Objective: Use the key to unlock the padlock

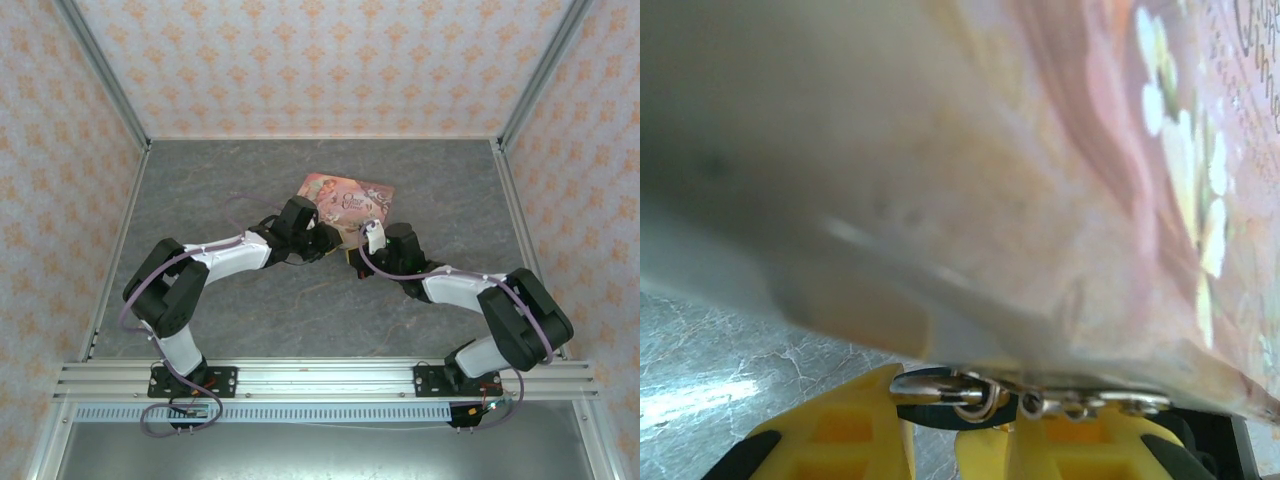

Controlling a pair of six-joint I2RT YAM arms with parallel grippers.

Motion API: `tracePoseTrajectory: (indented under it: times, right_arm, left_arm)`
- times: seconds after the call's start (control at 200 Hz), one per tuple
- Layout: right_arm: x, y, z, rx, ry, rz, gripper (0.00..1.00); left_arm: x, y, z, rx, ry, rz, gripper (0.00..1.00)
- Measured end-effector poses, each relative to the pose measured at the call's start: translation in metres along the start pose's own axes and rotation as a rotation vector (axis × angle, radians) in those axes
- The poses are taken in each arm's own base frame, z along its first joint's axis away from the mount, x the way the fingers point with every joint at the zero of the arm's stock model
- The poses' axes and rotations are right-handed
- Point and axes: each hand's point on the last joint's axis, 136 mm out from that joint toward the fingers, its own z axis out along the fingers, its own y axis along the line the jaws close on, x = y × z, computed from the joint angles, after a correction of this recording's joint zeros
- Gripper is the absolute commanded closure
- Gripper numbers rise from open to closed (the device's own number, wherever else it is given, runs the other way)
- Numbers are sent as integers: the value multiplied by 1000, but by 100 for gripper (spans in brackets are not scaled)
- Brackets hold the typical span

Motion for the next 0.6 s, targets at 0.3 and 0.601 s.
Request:
tracePoseTrajectory:
  times: [0.3,0.601]
  right_arm:
    - [-2,1,3,-12,2,11,100]
    - [-4,-1,9,-12,13,-7,100]
  left_arm:
    - [-2,1,0,-6,-12,-1,81]
    - [-7,3,-1,-11,-28,-5,81]
